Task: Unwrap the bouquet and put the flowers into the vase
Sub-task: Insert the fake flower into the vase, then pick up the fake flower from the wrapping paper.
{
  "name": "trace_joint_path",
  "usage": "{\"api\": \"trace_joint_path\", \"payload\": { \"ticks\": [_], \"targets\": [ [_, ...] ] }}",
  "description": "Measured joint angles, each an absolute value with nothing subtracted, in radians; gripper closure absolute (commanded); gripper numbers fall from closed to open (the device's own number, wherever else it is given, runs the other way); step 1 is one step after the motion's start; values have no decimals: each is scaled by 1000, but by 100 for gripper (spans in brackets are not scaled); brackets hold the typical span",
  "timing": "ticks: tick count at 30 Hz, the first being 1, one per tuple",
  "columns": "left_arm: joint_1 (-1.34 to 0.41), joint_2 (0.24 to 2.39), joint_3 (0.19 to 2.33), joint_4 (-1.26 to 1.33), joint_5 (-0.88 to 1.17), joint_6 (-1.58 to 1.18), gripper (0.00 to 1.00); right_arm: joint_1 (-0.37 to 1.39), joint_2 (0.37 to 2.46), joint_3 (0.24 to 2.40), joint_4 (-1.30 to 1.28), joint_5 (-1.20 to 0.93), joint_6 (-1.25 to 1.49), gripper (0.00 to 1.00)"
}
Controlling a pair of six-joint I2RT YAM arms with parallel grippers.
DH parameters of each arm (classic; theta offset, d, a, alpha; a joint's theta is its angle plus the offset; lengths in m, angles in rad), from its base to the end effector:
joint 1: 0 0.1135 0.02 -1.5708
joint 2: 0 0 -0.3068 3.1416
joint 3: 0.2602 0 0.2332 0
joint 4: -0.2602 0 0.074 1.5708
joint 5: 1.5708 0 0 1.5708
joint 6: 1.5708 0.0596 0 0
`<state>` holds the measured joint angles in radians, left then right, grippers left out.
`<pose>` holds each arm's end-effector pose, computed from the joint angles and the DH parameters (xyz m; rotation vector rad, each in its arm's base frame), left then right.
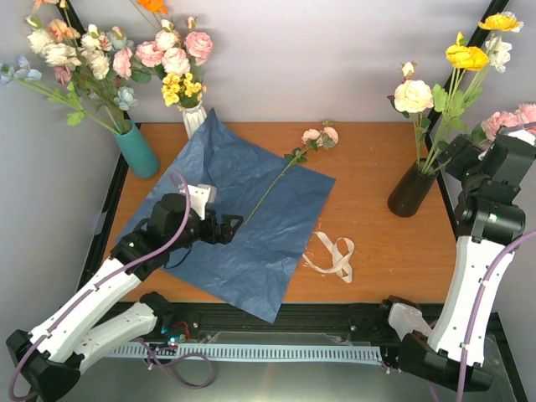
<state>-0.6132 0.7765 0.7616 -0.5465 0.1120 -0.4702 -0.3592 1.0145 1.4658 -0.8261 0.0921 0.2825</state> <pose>0.1108 -0.0861 0.3142 0.2275 2.2123 -0.7399 0.1467 -0.0609 0.4775 0.6715 1.8270 -0.1404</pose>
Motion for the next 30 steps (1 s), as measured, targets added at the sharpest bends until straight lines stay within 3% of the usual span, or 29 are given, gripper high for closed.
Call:
{"api": "trace_joint_path", "payload": {
  "ticks": [8, 15, 22, 30],
  "targets": [
    [-613, 909, 898, -512, 185, -356, 1, -359, 904, 1385, -783, -215, 337, 0],
    [-613, 1244, 1121, -537, 172, -235, 2, -303, 829, 1204, -727, -410, 382, 0],
    [-606, 1539, 1339, -612, 142, -132, 6, -170, 800, 1059, -692, -433, 385, 0],
    [-545, 1803, 1556, -654, 168, -72, 21, 171, 796, 917, -620, -316, 428, 0]
  ]
}}
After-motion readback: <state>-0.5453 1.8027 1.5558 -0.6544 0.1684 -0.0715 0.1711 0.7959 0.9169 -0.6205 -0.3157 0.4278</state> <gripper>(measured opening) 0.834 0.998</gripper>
